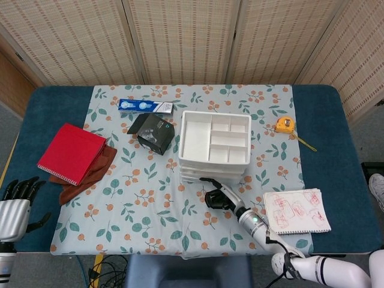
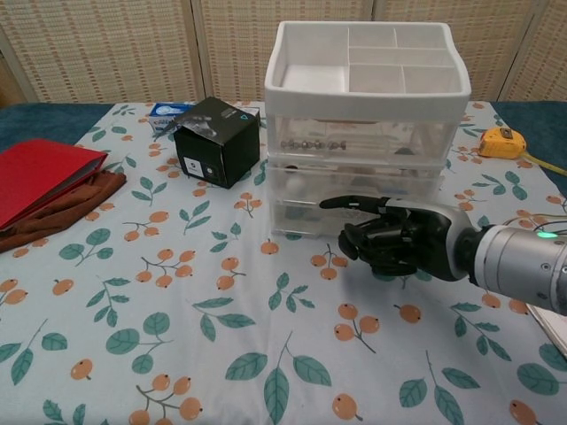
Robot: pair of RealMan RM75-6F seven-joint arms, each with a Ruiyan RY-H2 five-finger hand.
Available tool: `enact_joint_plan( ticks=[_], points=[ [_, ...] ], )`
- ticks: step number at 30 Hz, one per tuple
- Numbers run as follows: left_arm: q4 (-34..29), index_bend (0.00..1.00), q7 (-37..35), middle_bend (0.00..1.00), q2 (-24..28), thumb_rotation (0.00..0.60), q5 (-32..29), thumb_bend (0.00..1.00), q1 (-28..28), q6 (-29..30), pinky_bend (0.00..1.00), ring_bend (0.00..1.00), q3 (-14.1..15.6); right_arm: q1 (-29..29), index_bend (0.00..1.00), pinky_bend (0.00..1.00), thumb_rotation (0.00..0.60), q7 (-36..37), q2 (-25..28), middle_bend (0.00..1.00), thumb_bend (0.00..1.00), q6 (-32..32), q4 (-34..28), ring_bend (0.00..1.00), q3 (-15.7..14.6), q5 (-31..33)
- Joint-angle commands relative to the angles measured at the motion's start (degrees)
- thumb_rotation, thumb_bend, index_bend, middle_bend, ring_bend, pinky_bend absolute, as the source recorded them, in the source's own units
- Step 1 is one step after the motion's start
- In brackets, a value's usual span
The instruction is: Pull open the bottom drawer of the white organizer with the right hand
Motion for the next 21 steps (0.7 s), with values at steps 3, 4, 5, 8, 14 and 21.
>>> enact_joint_plan(
  ticks=[3,4,5,8,14,21],
  points=[
    [0.0,0.18,0.0,0.15,0.0,0.600,0.1,0.21,0.0,0.0,0.09,0.14,0.1,-1.0,0.16,1.00,0.600,0.3,1.0,0.71,0.67,0.5,-1.5,0.92,-1.1,-1.2],
    [0.0,0.18,0.0,0.15,-0.1,0.600,0.1,0.21,0.0,0.0,0.09,0.14,0.1,-1.1,0.16,1.00,0.600,0.3,1.3,0.71,0.67,0.5,-1.8,0.92,-1.3,-1.4],
    [0.0,0.18,0.0,0.15,-0.1,0.600,0.2,0.21,0.0,0.0,0.09,0.14,0.1,-1.2,0.15,1.00,0.600,0.3,1.6,0.71,0.67,0.4,-2.1,0.92,-1.5,-1.6],
    [0.0,0.18,0.1,0.15,-0.1,0.600,0.2,0.21,-0.1,0.0,0.09,0.14,0.1,-1.7,0.10,1.00,0.600,0.7,2.7,0.71,0.67,0.3,-3.6,0.92,-2.3,-2.4],
    [-0.1,0.18,0.3,0.15,-0.2,0.600,0.4,0.21,-0.2,0.0,0.09,0.14,0.2,-3.0,0.06,1.00,0.600,1.3,5.5,0.71,0.67,0.6,-8.2,0.92,-4.1,-5.0],
    [-0.2,0.18,0.2,0.15,-0.2,0.600,0.6,0.21,-0.2,0.1,0.09,0.14,0.2,-4.5,0.06,1.00,0.600,-2.9,9.4,0.71,0.67,6.6,-12.6,0.92,-5.8,-12.3]
  ],
)
